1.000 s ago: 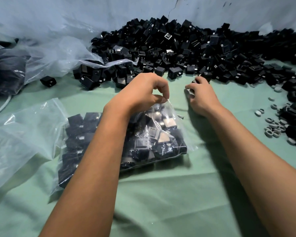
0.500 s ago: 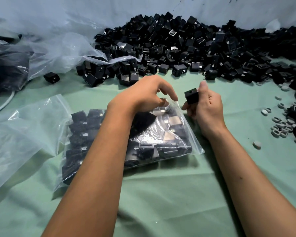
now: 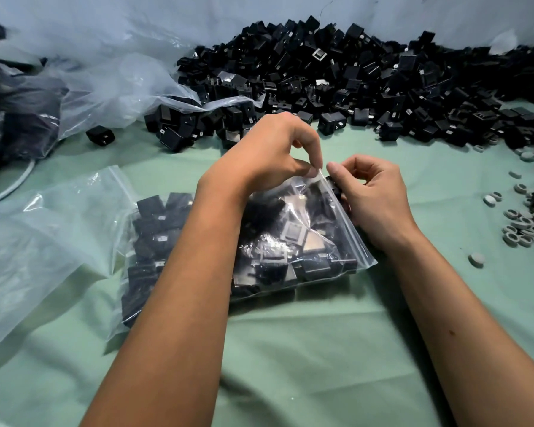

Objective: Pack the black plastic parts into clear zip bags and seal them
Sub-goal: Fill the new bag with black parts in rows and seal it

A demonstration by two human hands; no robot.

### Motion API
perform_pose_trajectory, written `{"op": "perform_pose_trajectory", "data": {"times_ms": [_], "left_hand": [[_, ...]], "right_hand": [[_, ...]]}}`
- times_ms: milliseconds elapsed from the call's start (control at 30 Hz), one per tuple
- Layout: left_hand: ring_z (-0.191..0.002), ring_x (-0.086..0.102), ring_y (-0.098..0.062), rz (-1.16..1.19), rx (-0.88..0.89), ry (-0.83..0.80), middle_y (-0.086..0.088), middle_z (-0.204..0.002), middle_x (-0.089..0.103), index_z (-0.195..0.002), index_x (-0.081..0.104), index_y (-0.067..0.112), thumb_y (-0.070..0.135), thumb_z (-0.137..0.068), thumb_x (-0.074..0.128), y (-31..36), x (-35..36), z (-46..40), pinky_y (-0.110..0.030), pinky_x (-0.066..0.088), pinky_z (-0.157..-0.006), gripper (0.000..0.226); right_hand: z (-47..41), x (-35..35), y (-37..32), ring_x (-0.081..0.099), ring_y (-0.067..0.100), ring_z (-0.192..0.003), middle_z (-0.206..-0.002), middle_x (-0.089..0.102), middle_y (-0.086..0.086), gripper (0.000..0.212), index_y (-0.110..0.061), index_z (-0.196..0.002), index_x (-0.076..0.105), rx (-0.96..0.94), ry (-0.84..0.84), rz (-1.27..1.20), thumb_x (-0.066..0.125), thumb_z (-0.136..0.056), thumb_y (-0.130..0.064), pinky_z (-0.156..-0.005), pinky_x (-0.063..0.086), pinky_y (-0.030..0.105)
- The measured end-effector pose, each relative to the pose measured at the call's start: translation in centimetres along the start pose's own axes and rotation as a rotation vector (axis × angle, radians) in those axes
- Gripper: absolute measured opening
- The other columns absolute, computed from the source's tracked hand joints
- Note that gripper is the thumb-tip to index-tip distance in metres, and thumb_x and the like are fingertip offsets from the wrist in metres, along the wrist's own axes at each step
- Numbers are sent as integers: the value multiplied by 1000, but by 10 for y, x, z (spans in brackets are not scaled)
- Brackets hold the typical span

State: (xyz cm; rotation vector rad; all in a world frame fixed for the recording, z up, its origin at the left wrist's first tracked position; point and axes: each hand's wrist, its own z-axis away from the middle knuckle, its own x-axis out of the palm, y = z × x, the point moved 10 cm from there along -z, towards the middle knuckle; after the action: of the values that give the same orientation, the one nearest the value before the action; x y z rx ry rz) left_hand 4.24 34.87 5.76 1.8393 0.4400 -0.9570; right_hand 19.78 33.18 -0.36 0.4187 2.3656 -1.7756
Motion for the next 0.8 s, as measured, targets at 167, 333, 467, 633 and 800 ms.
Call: {"op": "perform_pose_trajectory", "data": {"times_ms": [167,333,467,633,800], "left_hand": [[-104,60,-12,2,13,27,6,-101,69,-85,80,24,16,-79,86,2,-2,-1,-37,53,-92,12],[-103,60,-12,12,10,36,7,-99,69,-86,81,23,16,-79,87,1,-5,0,-37,52,-92,12],[-104,60,-11,20,3,41,9,-100,69,-86,81,25,17,-79,87,0,-6,0,-38,53,-92,12],[-102,60,-12,22,0,44,8,-99,68,-85,81,26,18,-79,87,-3,-5,-1,-39,53,-91,12],[-100,60,-13,4,5,44,9,-95,68,-85,81,26,18,-79,87,-3,-4,-1,-40,54,-89,12]], "right_hand": [[3,0,-10,67,10,-65,-73,73,0,23,-17,-80,72,-37,19,92,84,-83,-36,-65,57,36],[6,4,-19,73,19,-64,-70,76,-2,13,-21,-86,75,-105,-42,51,82,-87,-32,-60,60,40],[5,1,-24,74,19,-68,-75,77,-4,8,-21,-103,74,-147,-22,85,68,-98,-25,-64,60,45],[4,1,-25,70,19,-65,-71,75,3,18,-14,-116,67,-118,-63,-6,53,-106,-19,-61,51,31],[11,22,-33,70,15,-62,-72,74,2,23,-11,-124,65,-141,-184,-77,49,-107,-10,-58,55,27]]}}
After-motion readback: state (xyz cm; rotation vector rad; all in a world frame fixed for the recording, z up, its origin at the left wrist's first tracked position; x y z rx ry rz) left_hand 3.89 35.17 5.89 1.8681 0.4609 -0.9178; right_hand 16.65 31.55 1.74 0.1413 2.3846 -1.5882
